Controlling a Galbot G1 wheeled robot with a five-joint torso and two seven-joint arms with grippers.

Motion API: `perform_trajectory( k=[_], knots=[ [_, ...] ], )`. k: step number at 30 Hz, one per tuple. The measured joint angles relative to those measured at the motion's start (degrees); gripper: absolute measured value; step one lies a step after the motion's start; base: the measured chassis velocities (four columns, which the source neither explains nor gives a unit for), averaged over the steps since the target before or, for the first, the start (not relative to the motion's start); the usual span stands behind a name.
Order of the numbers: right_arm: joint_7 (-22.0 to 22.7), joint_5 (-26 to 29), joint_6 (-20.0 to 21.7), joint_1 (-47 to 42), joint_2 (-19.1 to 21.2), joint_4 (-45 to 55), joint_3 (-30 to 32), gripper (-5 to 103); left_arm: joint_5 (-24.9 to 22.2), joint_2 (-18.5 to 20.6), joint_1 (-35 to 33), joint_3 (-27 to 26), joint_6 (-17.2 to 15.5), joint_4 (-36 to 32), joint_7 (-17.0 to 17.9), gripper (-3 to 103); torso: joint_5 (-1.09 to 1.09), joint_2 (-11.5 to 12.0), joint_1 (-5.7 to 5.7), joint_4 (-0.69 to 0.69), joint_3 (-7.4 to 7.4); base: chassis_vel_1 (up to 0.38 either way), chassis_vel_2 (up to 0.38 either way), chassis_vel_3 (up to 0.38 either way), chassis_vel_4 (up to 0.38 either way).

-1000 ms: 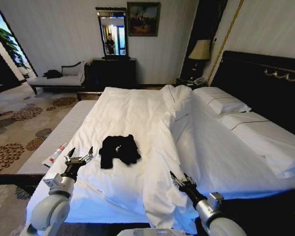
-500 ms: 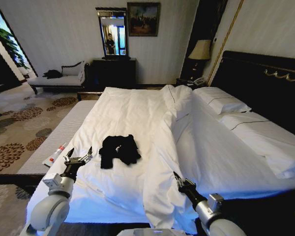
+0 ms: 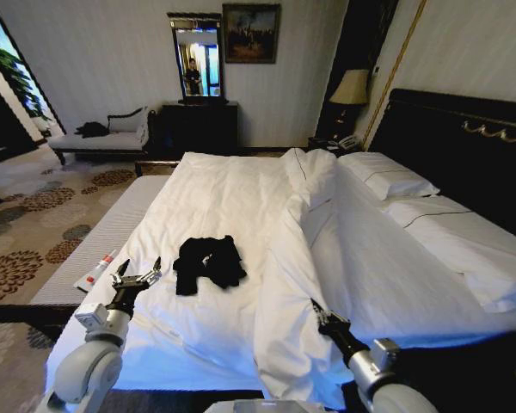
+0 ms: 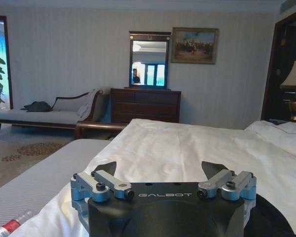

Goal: Fold the clothes on the bed.

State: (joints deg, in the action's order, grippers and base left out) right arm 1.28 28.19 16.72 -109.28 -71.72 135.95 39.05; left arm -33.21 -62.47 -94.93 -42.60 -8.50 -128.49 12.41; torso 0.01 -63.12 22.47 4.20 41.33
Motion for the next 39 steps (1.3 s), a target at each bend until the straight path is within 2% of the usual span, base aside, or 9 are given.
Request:
perform_trajectory(
  k=[6, 10, 17, 20, 28, 31, 33, 35, 39],
  knots=[
    [-1.2, 2.7, -0.2, 1.5, -0.9, -1.1, 7.2, 1, -0.2, 0.1, 0.6, -0.1, 0.0, 0.4, 0.1, 99, 0.0, 0.0, 0.0, 0.01, 0.0, 0.0, 0.0, 0.0, 0.0],
    [-0.8, 7.5, -0.5, 3.1, -1.6, -4.1, 15.0, 1, -0.8, 0.5, 0.9, -0.6, 0.1, 0.7, 0.1, 99, 0.01, 0.0, 0.0, 0.0, 0.0, 0.0, 0.0, 0.0, 0.0],
    [0.0, 9.7, -0.5, 3.6, -2.9, -6.5, 21.0, 1, -0.8, 0.2, 1.3, -0.2, 0.1, 1.0, 0.4, 99, 0.0, 0.0, 0.0, 0.01, 0.0, 0.0, 0.0, 0.0, 0.0],
    [0.6, 10.5, -1.0, 4.0, -4.1, -9.4, 25.5, 1, -0.7, 0.1, 1.6, -0.1, 0.1, 1.3, 0.5, 99, 0.0, 0.0, 0.0, 0.01, 0.0, 0.0, 0.0, 0.0, 0.0],
    [1.5, 10.6, -1.5, 5.6, -5.9, -14.2, 32.1, 1, -0.7, 0.1, 2.1, 0.2, 0.0, 1.6, 0.6, 99, 0.0, 0.0, 0.0, 0.01, 0.0, 0.0, 0.0, 0.0, 0.0],
    [2.0, 9.6, -2.8, 6.6, -6.3, -19.5, 36.7, 1, -0.7, 0.1, 2.1, 0.2, -0.1, 1.8, 0.6, 99, 0.0, 0.0, 0.0, 0.01, 0.0, 0.0, 0.0, 0.0, 0.0],
    [2.0, 9.3, -3.0, 6.7, -6.3, -20.0, 37.0, 1, -0.7, 0.1, 2.1, 0.2, -0.1, 1.9, 0.6, 99, 0.0, 0.0, 0.0, 0.01, 0.0, 0.0, 0.0, 0.0, 0.0],
    [2.2, 5.5, -4.7, 7.7, -6.2, -24.5, 39.6, 1, -0.7, 0.2, 2.3, 0.4, -0.1, 2.1, 0.6, 99, 0.01, 0.0, 0.0, 0.01, 0.0, 0.0, 0.0, 0.0, 0.0],
    [3.2, 3.2, -6.2, 8.0, -6.2, -27.8, 41.0, 1, -0.6, 0.1, 2.6, 0.8, -0.2, 2.2, 0.8, 99, 0.0, 0.0, 0.0, 0.02, 0.0, 0.0, 0.0, 0.0, 0.0]
  ],
)
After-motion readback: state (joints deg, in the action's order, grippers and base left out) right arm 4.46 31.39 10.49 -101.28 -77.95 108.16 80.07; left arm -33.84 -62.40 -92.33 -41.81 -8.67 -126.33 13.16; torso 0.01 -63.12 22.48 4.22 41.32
